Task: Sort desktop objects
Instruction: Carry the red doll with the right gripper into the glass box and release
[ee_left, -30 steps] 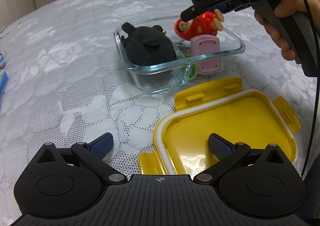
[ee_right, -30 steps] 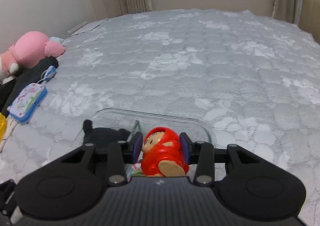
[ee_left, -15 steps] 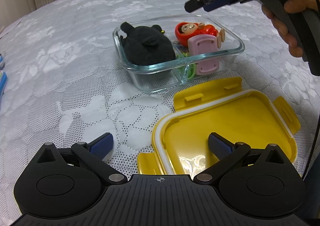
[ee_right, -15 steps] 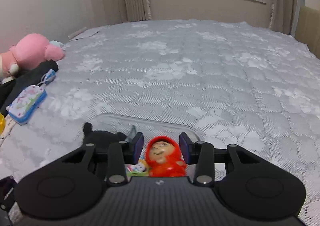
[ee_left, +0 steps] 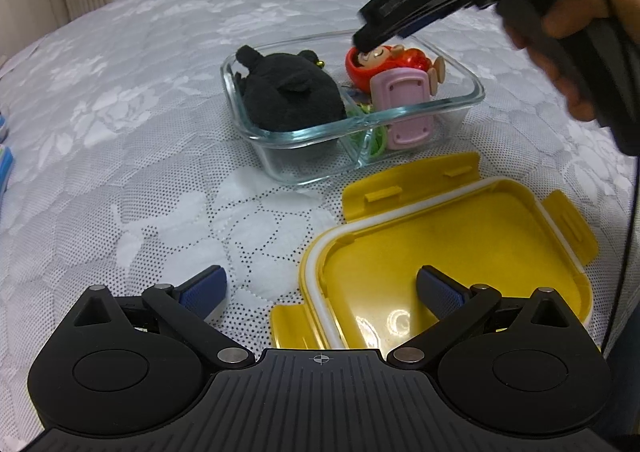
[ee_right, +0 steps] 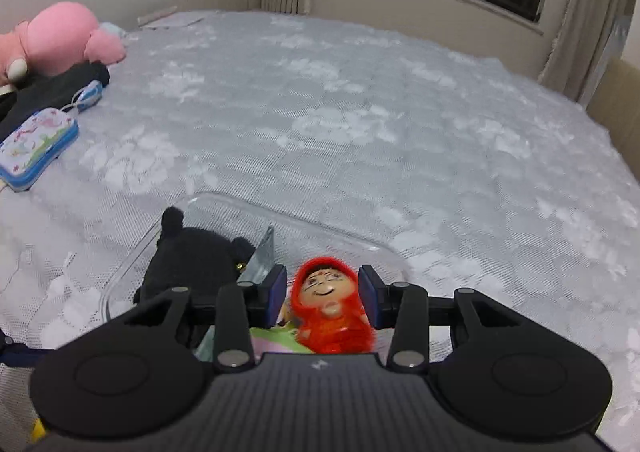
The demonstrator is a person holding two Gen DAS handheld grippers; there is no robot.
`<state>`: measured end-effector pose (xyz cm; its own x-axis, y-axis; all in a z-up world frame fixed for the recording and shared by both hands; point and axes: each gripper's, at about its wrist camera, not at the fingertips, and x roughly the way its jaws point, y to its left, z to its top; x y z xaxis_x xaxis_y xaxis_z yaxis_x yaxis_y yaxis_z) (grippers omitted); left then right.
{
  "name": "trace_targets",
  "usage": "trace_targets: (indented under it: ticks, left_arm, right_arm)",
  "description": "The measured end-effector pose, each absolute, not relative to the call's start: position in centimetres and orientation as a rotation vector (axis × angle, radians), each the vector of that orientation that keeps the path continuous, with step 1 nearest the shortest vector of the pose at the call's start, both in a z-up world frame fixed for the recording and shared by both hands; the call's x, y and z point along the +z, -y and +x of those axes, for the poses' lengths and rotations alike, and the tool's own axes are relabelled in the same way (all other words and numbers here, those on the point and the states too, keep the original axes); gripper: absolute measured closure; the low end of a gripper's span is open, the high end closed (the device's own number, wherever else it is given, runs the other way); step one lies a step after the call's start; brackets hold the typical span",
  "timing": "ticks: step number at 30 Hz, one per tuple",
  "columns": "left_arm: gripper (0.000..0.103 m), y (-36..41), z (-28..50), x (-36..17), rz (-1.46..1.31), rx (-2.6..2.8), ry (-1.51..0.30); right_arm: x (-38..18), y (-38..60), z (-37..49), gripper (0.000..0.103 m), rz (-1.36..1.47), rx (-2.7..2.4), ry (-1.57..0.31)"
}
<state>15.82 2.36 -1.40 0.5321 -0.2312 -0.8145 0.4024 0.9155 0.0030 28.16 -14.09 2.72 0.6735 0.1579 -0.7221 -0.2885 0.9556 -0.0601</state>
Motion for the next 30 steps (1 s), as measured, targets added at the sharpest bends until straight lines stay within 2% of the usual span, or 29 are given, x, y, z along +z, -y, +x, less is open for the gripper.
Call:
trace_targets:
  ticks: [7, 8, 9, 10, 12, 14, 17, 19, 21, 24, 30]
  left_arm:
    - [0.0, -2.8, 15.9, -1.4, 0.191, -0.377, -0.94]
    - [0.0, -2.9, 15.9, -1.4, 0.188, -0.374, -0.941]
    - [0.0, -2.9, 16.0, -1.4, 0.185, -0.372, -0.941]
    - [0.0, -3.0, 16.0, -1.4, 0.184, -0.371, -0.941]
    - [0.0, -2.9, 16.0, -1.4, 0.185, -0.371, -0.941]
    - [0.0, -2.8, 16.0, -1.4, 0.19, -0.371, -0.94]
    - [0.0, -2.9, 15.9, -1.4, 0.19, -0.371, -0.939]
    - [0.0, -2.9, 15.9, -1.4, 0.19, -0.371, -0.94]
    - [0.0, -2.8, 15.9, -1.4, 0.191, -0.37, -0.939]
    - [0.0, -2.8, 15.8, -1.4, 0.193, -0.369, -0.938]
    - [0.0, -2.8, 15.8, -1.5, 0.192, -0.374, -0.939]
  right_arm:
    - [0.6, 12.7, 29.8, 0.057, -0.225, 0.214, -0.821]
    - [0.6, 12.6, 29.8, 0.064, -0.233, 0.22, -0.815]
    - [0.7, 12.5, 29.7, 0.076, -0.24, 0.233, -0.804]
    - [0.9, 12.4, 29.5, 0.082, -0.247, 0.251, -0.797]
    - [1.3, 12.2, 29.0, 0.089, -0.265, 0.293, -0.788]
    - [1.8, 12.0, 28.4, 0.088, -0.293, 0.322, -0.779]
    - [2.8, 13.2, 28.1, 0.08, -0.205, 0.283, -0.782]
    - [3.3, 15.0, 28.4, 0.067, -0.023, 0.261, -0.815]
    - [3.4, 16.7, 28.9, 0.066, 0.158, 0.26, -0.872]
    - [3.0, 18.3, 29.6, 0.055, 0.335, 0.244, -0.908]
    - [1.8, 15.8, 30.9, 0.054, 0.073, 0.253, -0.921]
